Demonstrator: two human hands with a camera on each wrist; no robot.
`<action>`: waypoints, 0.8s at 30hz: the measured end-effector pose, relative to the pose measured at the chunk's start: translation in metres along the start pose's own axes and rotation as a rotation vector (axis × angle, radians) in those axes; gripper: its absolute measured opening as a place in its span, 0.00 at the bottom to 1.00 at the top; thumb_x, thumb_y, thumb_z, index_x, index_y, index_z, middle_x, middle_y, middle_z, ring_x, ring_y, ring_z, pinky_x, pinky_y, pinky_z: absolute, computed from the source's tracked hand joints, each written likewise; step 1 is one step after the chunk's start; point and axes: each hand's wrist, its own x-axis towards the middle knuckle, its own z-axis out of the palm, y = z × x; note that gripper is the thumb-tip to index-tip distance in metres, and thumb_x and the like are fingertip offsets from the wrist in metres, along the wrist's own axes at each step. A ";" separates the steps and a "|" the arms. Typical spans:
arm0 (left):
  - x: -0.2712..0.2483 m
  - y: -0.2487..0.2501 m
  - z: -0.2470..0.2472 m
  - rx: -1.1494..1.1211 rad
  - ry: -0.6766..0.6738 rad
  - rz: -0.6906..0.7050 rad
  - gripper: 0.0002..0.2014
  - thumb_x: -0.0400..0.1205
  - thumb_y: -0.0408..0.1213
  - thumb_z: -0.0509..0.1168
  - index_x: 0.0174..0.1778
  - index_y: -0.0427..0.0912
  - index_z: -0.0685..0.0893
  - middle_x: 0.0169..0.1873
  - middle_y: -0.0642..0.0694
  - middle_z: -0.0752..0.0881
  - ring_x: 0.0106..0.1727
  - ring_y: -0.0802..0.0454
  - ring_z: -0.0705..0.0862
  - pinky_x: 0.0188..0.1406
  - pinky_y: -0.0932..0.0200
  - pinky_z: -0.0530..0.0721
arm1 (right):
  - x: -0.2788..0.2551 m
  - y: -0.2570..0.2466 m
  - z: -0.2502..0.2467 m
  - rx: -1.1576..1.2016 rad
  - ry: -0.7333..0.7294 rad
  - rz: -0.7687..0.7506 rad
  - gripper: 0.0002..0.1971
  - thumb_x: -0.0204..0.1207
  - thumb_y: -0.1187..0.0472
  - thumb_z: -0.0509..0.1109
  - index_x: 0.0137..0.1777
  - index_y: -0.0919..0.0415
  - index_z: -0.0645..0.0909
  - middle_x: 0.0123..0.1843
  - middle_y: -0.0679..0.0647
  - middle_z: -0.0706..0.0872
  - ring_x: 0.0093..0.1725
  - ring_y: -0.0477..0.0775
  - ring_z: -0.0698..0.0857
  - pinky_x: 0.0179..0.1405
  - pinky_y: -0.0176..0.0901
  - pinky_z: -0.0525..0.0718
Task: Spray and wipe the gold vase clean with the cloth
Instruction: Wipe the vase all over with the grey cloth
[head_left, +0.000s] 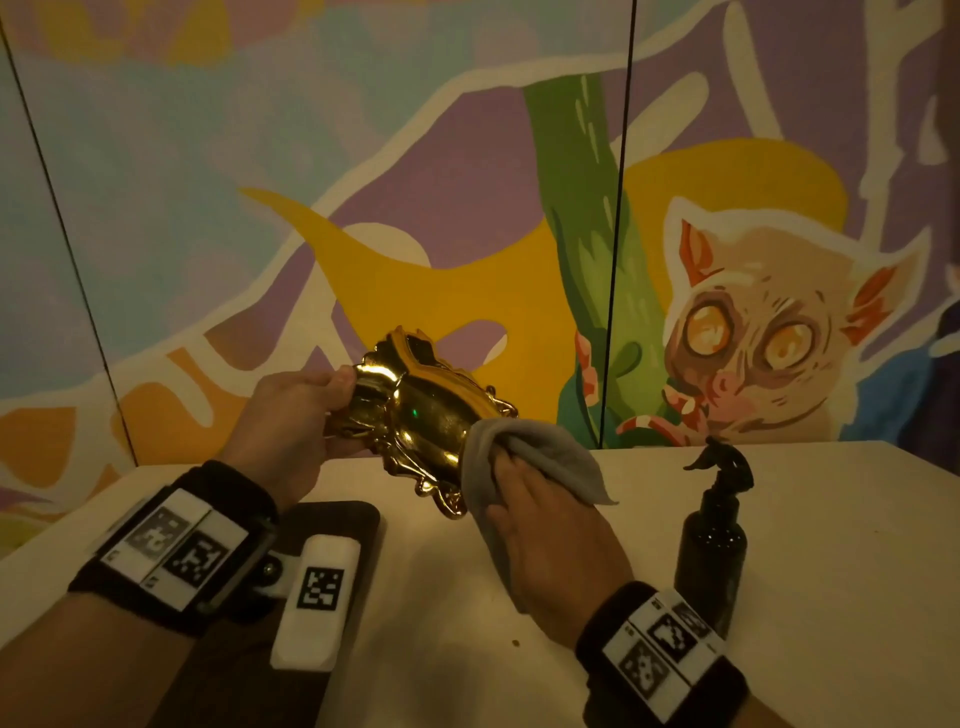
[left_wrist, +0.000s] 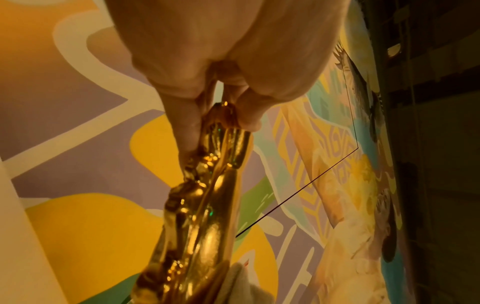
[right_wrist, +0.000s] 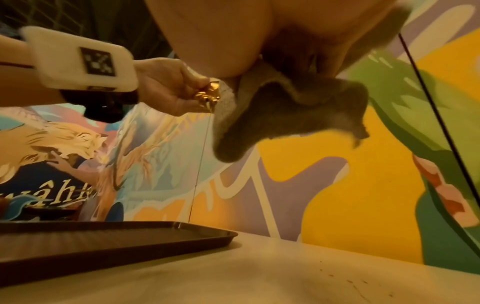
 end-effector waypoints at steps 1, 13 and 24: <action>-0.002 -0.001 0.000 0.012 -0.015 -0.003 0.12 0.85 0.34 0.58 0.57 0.31 0.83 0.49 0.36 0.87 0.50 0.40 0.88 0.31 0.54 0.89 | 0.003 -0.002 -0.008 0.148 -0.049 0.094 0.28 0.83 0.47 0.49 0.81 0.58 0.58 0.81 0.55 0.66 0.77 0.55 0.69 0.73 0.50 0.70; -0.016 -0.014 0.017 0.109 -0.134 -0.009 0.14 0.86 0.36 0.57 0.58 0.32 0.83 0.49 0.34 0.87 0.49 0.40 0.85 0.43 0.48 0.85 | 0.045 -0.030 -0.019 0.047 -0.007 -0.080 0.28 0.82 0.48 0.50 0.80 0.59 0.57 0.80 0.58 0.68 0.76 0.59 0.69 0.74 0.54 0.68; -0.020 -0.022 0.018 0.218 -0.198 -0.020 0.13 0.85 0.37 0.59 0.53 0.33 0.86 0.46 0.35 0.88 0.48 0.40 0.87 0.41 0.50 0.84 | 0.048 -0.009 -0.019 0.172 -0.079 0.029 0.32 0.82 0.41 0.49 0.81 0.55 0.52 0.82 0.53 0.63 0.79 0.50 0.63 0.77 0.52 0.67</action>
